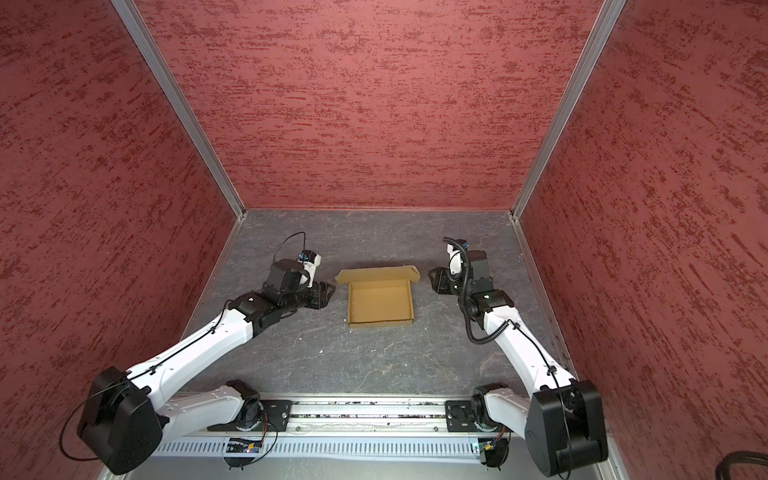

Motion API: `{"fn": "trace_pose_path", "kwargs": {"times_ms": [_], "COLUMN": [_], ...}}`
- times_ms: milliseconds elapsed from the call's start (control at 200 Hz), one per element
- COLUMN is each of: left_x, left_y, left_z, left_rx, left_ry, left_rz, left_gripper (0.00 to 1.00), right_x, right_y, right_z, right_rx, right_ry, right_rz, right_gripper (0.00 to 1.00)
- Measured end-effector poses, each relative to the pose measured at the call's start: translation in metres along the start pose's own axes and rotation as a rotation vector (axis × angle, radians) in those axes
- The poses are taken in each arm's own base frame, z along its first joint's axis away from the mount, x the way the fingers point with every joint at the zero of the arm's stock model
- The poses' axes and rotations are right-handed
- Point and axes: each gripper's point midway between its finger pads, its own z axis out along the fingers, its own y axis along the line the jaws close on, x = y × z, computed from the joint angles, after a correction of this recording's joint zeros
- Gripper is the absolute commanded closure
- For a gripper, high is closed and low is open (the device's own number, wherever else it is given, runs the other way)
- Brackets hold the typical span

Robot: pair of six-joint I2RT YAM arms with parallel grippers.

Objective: Fold the paper box

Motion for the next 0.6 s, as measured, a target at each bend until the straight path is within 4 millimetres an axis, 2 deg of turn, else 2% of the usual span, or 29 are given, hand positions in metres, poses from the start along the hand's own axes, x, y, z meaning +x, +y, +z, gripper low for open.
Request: {"fn": "trace_pose_path", "kwargs": {"times_ms": [175, 421, 601], "left_x": [0.001, -0.003, -0.003], "left_y": [0.0, -0.004, -0.005], "left_z": [0.006, 0.014, 0.018], "left_rx": [-0.001, 0.01, 0.013], "left_ry": [0.021, 0.037, 0.048], "left_rz": [0.0, 0.011, 0.02], "left_gripper": [0.45, 0.48, 0.49], "right_x": [0.018, 0.025, 0.03], "right_y": [0.004, 0.031, 0.043], "right_z": [0.002, 0.007, 0.022], "right_rx": [-0.028, -0.098, -0.114], "right_ry": [0.034, 0.048, 0.085], "right_rz": [-0.024, -0.117, -0.17], "right_gripper": [0.48, 0.48, 0.48]}}
